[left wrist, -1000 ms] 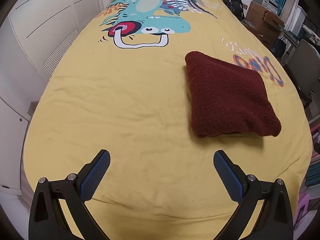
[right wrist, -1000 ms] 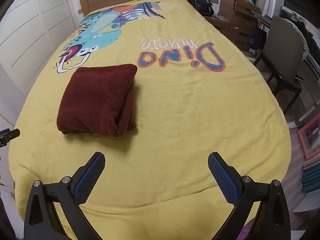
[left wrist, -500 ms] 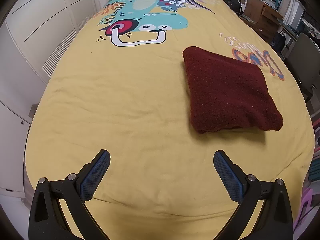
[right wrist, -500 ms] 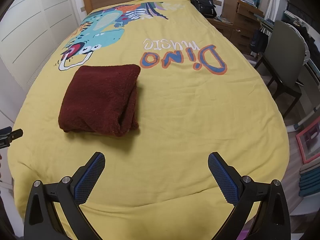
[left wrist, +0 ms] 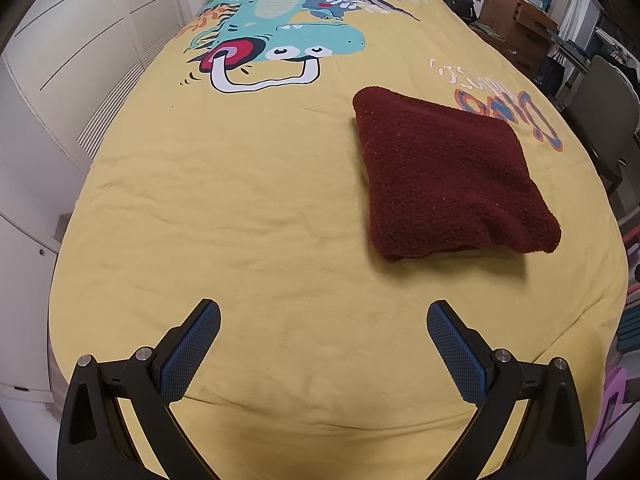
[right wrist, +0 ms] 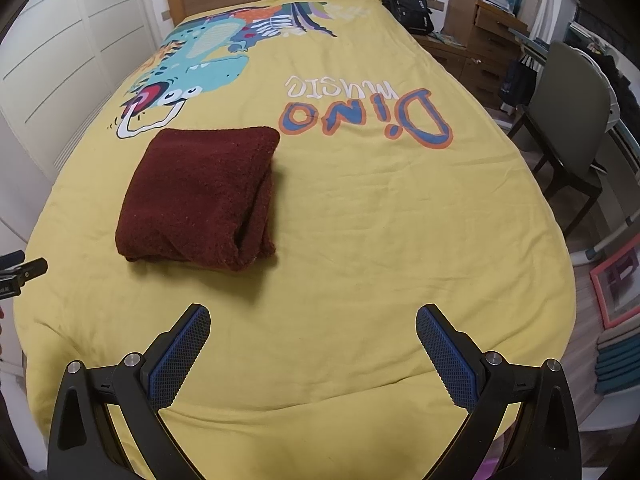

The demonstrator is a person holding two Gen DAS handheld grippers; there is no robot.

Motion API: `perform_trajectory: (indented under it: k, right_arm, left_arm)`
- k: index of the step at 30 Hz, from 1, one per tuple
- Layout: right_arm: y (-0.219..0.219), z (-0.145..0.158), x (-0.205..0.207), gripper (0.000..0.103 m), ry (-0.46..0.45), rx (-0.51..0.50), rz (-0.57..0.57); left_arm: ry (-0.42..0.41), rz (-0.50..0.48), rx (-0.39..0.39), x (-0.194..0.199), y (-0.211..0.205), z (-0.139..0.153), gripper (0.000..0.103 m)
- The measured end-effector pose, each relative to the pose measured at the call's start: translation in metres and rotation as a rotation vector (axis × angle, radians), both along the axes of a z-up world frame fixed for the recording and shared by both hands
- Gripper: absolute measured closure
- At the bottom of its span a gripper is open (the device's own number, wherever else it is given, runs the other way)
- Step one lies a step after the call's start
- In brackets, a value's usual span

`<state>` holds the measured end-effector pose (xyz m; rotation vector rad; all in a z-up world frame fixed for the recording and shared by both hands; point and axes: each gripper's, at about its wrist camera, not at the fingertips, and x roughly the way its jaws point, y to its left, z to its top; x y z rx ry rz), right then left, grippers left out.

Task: Fold small clothes

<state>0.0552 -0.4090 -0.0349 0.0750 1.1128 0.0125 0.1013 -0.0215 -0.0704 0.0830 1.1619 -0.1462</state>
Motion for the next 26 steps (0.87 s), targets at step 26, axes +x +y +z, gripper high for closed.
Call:
perform_trajectory:
  k: [26]
  right_arm:
    - [-0.002, -0.012, -0.002, 0.000, 0.036, 0.004, 0.001]
  left_arm:
    - [-0.002, -0.025, 0.004, -0.001, -0.009, 0.003, 0.001]
